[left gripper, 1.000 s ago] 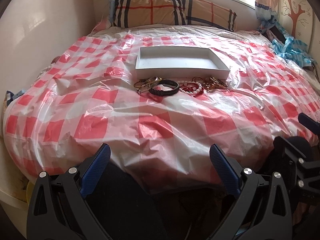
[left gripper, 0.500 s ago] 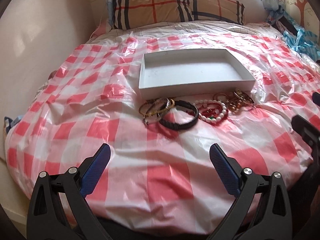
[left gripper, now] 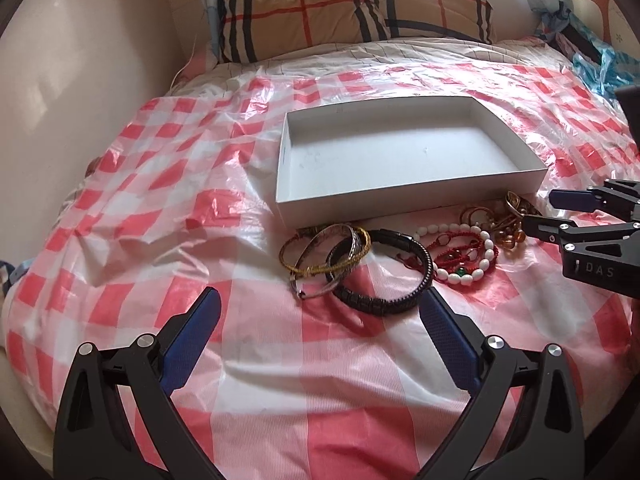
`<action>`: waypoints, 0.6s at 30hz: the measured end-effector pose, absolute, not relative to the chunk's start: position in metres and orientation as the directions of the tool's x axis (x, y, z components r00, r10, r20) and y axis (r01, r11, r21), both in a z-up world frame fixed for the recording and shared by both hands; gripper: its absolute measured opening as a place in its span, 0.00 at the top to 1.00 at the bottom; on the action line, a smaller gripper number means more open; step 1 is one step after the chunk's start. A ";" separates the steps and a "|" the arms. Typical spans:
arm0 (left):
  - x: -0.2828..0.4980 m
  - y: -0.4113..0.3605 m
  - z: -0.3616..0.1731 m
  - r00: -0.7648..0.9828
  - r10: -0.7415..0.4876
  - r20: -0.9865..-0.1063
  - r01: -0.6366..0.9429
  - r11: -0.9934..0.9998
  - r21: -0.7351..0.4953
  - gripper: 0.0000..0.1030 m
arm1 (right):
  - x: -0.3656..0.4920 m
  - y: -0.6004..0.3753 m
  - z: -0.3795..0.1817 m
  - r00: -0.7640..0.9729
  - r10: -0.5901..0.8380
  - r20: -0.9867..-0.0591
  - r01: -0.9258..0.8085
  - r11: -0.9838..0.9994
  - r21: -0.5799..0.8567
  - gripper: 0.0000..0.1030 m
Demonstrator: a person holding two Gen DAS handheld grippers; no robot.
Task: Organize jewelry
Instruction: 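Grasp the gold beaded bracelet with the left tool while the right tool reaches the silver bangle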
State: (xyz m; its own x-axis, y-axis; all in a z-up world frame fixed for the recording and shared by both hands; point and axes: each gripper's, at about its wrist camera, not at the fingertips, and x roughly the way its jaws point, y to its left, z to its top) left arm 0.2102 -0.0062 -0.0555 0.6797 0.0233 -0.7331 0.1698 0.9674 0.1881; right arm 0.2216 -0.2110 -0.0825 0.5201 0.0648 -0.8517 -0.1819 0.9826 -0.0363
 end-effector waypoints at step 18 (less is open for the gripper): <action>0.241 -0.008 -0.064 0.634 -0.146 -0.759 0.280 0.959 0.050 0.96 | 0.213 -0.251 -0.059 0.553 0.236 -0.799 -0.101 0.971 0.217 0.94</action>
State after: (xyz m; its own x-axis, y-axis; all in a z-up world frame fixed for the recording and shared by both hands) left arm 0.2412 -0.0079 -0.0635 0.6341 -0.1456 -0.7594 0.2799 0.9587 0.0500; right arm 0.2127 -0.2513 -0.0595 0.5534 0.2363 -0.7987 -0.1011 0.9709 0.2173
